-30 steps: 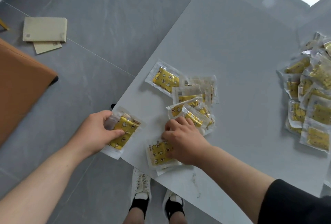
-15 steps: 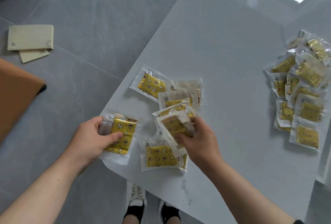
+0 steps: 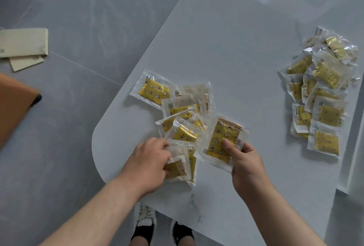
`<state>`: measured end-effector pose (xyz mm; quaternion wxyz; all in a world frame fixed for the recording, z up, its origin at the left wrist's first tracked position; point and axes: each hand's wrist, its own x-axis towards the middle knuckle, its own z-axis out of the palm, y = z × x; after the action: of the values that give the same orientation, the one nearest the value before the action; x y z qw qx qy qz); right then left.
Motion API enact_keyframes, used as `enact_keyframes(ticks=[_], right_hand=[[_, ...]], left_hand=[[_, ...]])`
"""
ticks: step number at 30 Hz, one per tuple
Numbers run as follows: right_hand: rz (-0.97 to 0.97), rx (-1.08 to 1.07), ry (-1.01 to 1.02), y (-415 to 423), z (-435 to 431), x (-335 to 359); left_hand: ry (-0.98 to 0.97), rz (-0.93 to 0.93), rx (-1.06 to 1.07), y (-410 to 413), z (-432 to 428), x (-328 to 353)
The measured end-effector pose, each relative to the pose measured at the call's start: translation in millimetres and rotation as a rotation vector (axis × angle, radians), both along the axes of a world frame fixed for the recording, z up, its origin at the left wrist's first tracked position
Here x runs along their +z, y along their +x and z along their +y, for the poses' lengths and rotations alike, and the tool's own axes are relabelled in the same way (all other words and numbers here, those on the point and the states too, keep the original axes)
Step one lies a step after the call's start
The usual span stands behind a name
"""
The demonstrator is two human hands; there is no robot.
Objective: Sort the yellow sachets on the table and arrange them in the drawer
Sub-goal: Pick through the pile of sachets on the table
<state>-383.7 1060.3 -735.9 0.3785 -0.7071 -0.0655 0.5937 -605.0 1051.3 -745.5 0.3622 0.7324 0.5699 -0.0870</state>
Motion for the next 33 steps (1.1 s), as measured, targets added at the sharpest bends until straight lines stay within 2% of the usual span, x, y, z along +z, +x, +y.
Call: enact_keyframes(ticks=[5,12,16,19,21,25,29,33], right_hand=[[0.050,-0.033,0.011,7,-4,-3],[0.035,0.034,0.024,13,-11,-3],[0.056,0.058,-0.003,8,-19,-3],[0.043,0.113,-0.052,-2,-29,-6],[0.014,0.182,-0.091,-10,-34,-9],[-0.041,0.338,-0.121,-29,-39,-14],[-0.233,0.459,-0.143,-46,-41,-23],[-0.566,0.632,-0.181,-59,-45,-27]], left_hand=[[0.064,0.086,-0.034,9,-15,-4],[0.022,0.017,0.054,5,-24,5],[-0.161,-0.060,0.327,-1,-32,14],[-0.302,-0.211,0.685,-15,-44,16],[-0.294,-0.297,0.856,-29,-52,12],[-0.265,-0.334,1.042,-55,-62,7],[-0.261,-0.438,1.196,-69,-62,2],[-0.362,-0.625,1.361,-75,-57,-3]])
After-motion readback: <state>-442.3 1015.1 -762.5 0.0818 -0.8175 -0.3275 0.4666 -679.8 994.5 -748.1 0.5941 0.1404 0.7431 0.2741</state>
